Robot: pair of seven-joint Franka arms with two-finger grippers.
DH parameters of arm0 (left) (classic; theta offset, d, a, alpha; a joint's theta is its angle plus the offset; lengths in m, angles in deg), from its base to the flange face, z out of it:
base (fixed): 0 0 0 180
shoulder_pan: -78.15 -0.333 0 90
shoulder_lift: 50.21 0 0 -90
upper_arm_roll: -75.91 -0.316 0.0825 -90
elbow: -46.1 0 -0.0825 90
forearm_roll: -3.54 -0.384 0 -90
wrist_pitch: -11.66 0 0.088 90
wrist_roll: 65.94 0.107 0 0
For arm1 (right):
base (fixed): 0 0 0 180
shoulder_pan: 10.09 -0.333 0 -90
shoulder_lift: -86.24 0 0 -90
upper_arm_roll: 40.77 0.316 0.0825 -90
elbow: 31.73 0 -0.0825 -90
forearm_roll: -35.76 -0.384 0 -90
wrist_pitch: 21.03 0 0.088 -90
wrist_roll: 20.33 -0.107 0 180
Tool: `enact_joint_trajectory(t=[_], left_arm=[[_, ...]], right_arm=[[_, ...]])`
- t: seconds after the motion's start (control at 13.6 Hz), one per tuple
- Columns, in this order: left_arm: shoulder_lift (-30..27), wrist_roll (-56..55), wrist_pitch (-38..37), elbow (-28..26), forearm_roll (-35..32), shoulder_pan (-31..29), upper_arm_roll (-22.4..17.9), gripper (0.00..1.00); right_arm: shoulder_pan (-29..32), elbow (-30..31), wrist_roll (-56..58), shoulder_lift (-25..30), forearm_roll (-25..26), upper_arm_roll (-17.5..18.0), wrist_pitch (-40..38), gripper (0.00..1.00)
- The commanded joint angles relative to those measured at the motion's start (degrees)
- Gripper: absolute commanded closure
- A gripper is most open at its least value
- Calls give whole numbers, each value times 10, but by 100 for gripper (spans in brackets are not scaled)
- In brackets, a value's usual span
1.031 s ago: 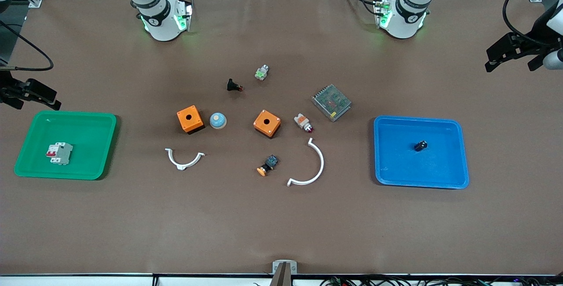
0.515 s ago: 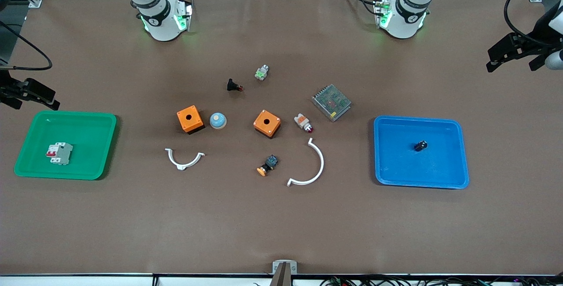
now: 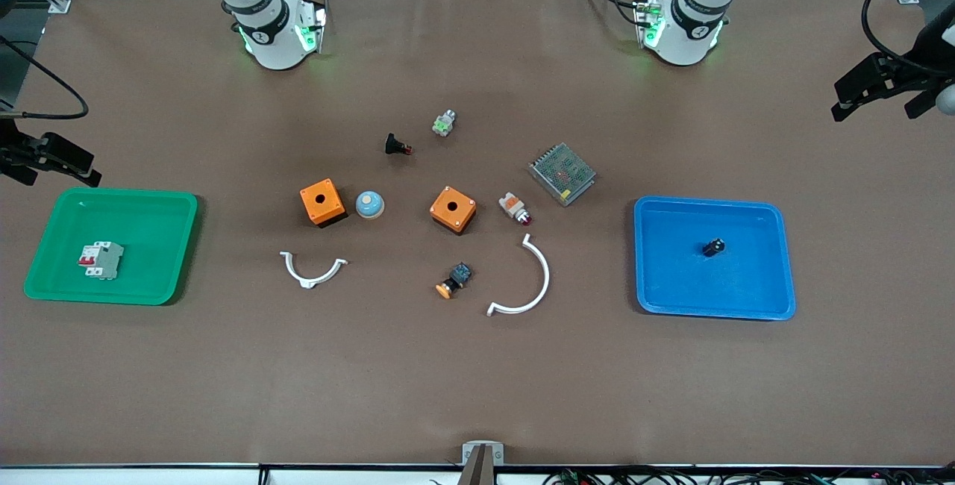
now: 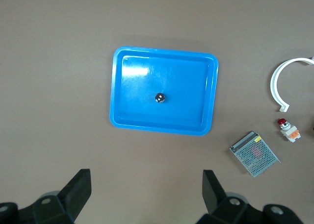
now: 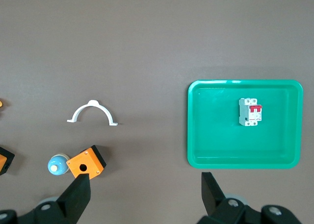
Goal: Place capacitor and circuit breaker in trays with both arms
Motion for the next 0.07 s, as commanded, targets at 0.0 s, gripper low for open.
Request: enact_joint_trajectory(t=[0.0], left_arm=[[-1,2,-9,6,-8,-4,3,0]], right_arm=[[-3,-8,-2,-1,-3,-1,-6,0]])
